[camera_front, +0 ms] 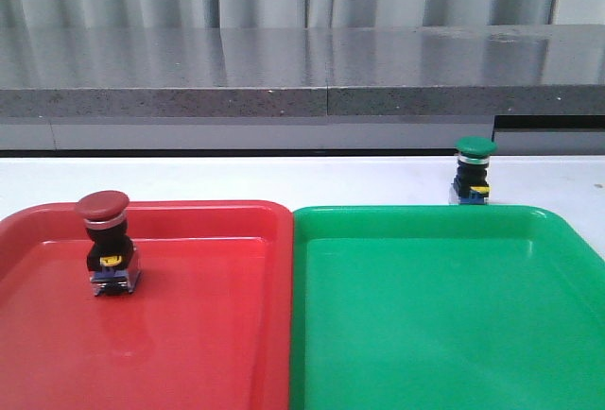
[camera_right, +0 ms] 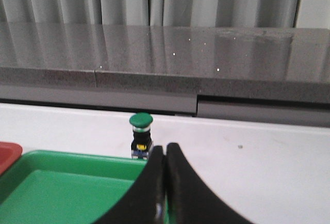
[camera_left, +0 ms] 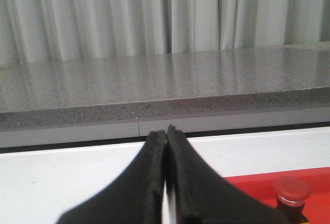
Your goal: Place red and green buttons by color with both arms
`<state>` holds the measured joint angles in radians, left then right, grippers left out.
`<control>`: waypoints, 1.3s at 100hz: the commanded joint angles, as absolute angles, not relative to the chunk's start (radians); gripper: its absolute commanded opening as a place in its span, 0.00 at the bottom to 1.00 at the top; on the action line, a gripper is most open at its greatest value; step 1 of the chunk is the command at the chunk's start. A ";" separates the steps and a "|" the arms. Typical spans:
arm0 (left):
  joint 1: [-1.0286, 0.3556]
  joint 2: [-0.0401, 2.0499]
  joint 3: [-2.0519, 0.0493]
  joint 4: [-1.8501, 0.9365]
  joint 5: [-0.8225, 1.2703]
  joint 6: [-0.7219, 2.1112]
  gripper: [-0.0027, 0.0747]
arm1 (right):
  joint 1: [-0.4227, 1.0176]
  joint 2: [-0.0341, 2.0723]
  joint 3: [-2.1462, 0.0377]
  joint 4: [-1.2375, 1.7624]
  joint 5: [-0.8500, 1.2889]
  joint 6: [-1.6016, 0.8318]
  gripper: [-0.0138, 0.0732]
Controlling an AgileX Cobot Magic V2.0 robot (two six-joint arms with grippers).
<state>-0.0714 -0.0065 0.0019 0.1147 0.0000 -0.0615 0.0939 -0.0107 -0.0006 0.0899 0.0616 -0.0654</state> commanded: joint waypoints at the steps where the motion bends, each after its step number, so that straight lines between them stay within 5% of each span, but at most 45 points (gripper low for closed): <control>1: -0.069 -0.037 0.043 0.114 -0.073 -0.072 0.01 | 0.090 -0.011 -0.082 0.083 -0.011 -0.068 0.03; 64: -0.069 -0.037 0.043 0.114 -0.073 -0.072 0.01 | 0.090 0.517 -0.658 0.124 0.617 -0.067 0.03; 113: -0.069 -0.037 0.043 0.114 -0.073 -0.072 0.01 | 0.090 0.686 -0.693 0.125 0.616 -0.067 0.04; 130: -0.069 -0.037 0.043 0.114 -0.073 -0.072 0.01 | 0.090 0.686 -0.693 0.125 0.636 -0.067 0.26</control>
